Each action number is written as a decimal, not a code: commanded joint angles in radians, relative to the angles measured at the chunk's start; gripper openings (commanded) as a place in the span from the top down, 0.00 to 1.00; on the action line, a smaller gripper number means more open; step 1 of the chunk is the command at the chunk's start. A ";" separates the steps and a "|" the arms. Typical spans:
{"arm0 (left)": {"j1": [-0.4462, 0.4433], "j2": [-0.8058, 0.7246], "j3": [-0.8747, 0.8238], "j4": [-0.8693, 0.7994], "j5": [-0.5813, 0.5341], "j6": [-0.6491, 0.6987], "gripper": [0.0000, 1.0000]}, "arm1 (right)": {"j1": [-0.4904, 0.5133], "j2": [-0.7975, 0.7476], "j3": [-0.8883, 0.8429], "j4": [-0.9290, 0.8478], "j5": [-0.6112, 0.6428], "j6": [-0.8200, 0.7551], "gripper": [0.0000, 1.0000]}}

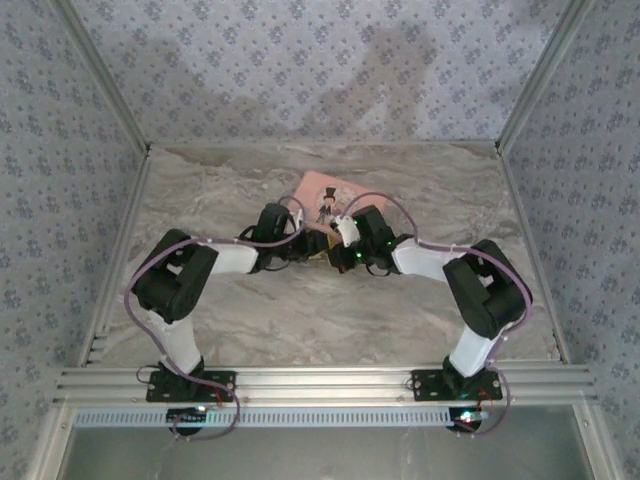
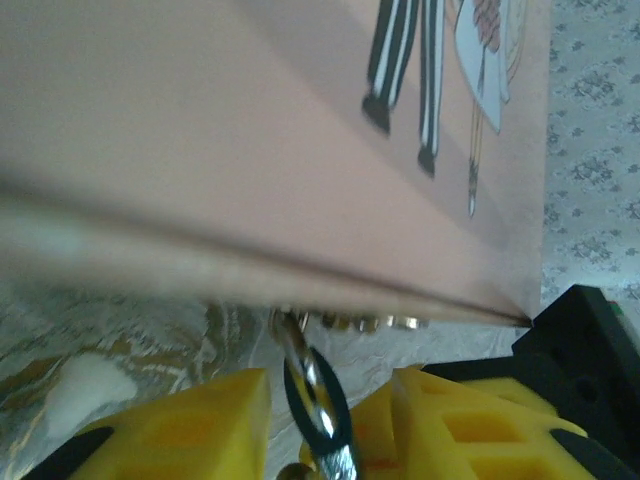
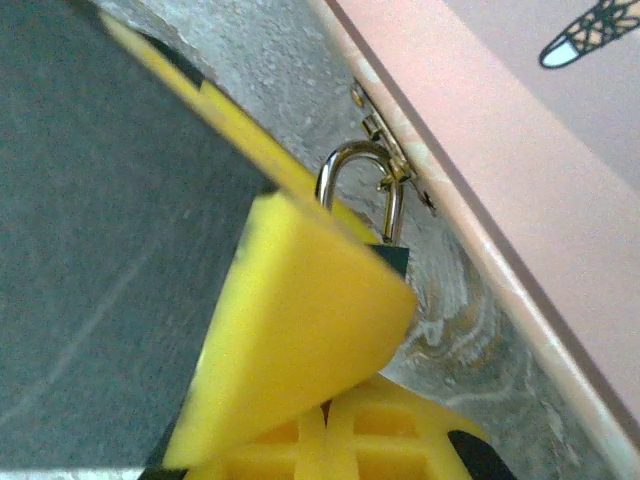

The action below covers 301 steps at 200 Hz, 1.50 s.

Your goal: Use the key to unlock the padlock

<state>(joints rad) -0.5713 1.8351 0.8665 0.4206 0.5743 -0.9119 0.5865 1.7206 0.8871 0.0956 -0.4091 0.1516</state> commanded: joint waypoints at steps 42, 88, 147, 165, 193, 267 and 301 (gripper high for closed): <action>0.044 -0.137 -0.058 -0.261 -0.131 0.027 0.61 | 0.003 0.132 0.020 -0.048 -0.053 0.052 1.00; 0.065 -0.132 -0.041 -0.252 -0.102 0.019 0.60 | 0.025 0.127 0.023 -0.041 -0.026 0.045 1.00; 0.042 -0.088 -0.044 -0.088 -0.104 -0.045 0.57 | 0.052 0.093 0.017 -0.032 0.027 0.032 1.00; 0.042 -0.086 -0.040 -0.068 -0.114 -0.049 0.55 | 0.054 0.085 0.015 -0.032 0.036 0.027 1.00; 0.041 -0.064 -0.018 -0.046 -0.119 -0.062 0.55 | 0.060 0.073 0.007 -0.020 0.046 0.026 1.00; 0.042 -0.028 -0.058 0.183 -0.120 -0.156 0.58 | 0.073 0.056 0.005 -0.010 0.071 0.025 1.00; 0.046 -0.098 -0.120 0.231 -0.146 -0.156 0.54 | 0.073 0.042 0.004 -0.010 0.078 0.017 1.00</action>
<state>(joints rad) -0.5255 1.8061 0.7658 0.4995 0.4622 -1.0458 0.6289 1.7741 0.9192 0.1764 -0.2951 0.1616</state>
